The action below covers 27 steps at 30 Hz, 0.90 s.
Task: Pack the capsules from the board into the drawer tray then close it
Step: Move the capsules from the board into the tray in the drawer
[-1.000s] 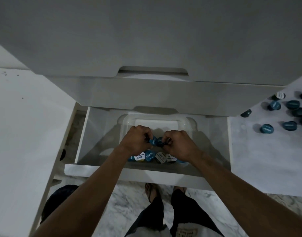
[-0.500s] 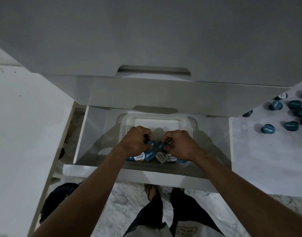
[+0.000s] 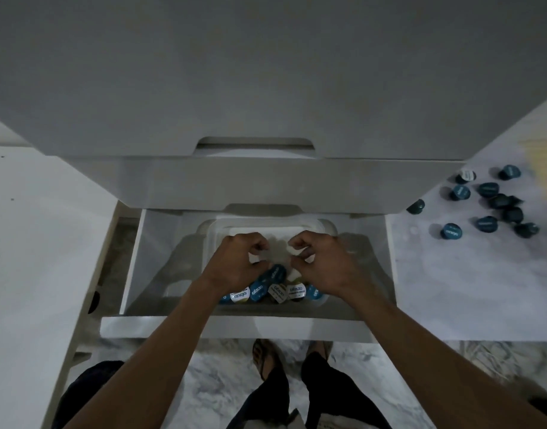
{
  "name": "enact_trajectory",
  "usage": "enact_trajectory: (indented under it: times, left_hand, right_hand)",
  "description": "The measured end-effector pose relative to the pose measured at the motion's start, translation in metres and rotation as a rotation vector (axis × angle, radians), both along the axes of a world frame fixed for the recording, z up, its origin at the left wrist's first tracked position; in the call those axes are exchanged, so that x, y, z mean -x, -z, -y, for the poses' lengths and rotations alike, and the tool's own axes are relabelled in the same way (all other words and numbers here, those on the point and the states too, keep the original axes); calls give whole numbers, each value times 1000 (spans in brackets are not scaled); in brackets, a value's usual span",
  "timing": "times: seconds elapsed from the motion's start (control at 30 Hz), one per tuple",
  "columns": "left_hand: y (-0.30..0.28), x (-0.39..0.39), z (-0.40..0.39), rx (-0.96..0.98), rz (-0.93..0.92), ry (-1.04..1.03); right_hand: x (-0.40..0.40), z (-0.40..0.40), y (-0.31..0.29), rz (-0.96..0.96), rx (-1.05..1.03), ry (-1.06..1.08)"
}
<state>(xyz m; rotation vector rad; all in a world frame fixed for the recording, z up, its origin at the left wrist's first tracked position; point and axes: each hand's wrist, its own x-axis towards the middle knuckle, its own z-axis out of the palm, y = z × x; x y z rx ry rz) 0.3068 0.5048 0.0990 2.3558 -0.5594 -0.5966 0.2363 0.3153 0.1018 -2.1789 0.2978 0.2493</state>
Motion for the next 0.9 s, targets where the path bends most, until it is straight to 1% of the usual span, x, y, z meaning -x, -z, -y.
enact_trajectory:
  times: [0.1, 0.27, 0.43, 0.53, 0.63, 0.73, 0.9]
  left_hand:
    - [-11, 4, 12, 63, 15, -28]
    - [-35, 25, 45, 146, 56, -48]
    - [-62, 56, 106, 230, 84, -18]
    - [-74, 79, 161, 273, 105, -16]
    - [-74, 110, 223, 298, 65, -21]
    - [-59, 138, 282, 270, 43, -16]
    - [-28, 160, 341, 150, -59, -178]
  right_hand:
    - [12, 8, -19, 69, -45, 111]
    - [44, 30, -48, 187, -84, 209]
    - [90, 94, -74, 269, -121, 328]
    - [122, 151, -79, 270, -111, 395]
    - [157, 217, -72, 247, -56, 459]
    - [183, 280, -59, 210, -22, 507]
    - [191, 350, -40, 150, 46, 519]
